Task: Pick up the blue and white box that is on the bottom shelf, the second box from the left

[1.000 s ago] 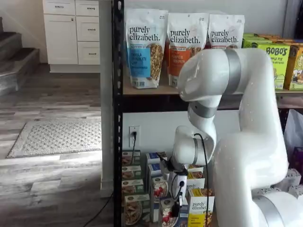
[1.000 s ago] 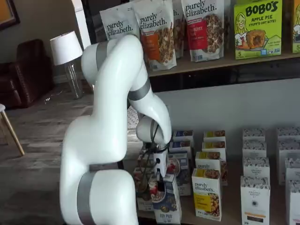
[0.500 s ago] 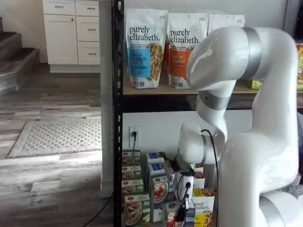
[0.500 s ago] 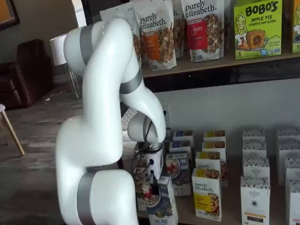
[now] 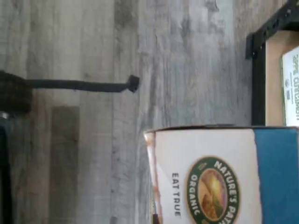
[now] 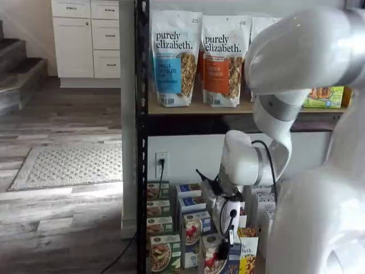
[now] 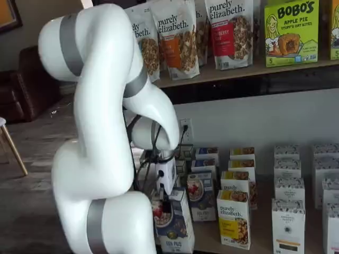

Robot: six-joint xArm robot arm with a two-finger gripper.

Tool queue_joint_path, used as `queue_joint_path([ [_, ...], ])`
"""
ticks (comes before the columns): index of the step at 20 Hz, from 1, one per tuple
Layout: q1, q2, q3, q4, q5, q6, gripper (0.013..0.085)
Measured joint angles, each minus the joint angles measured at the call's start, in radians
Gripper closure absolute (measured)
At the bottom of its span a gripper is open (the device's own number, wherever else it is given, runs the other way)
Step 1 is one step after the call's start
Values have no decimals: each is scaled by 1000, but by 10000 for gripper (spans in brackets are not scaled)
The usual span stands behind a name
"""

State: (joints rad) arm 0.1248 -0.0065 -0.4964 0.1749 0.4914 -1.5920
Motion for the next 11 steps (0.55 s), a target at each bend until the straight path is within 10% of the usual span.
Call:
queue_joint_path([
  [11,22,-266,51,-31,223,70,490],
])
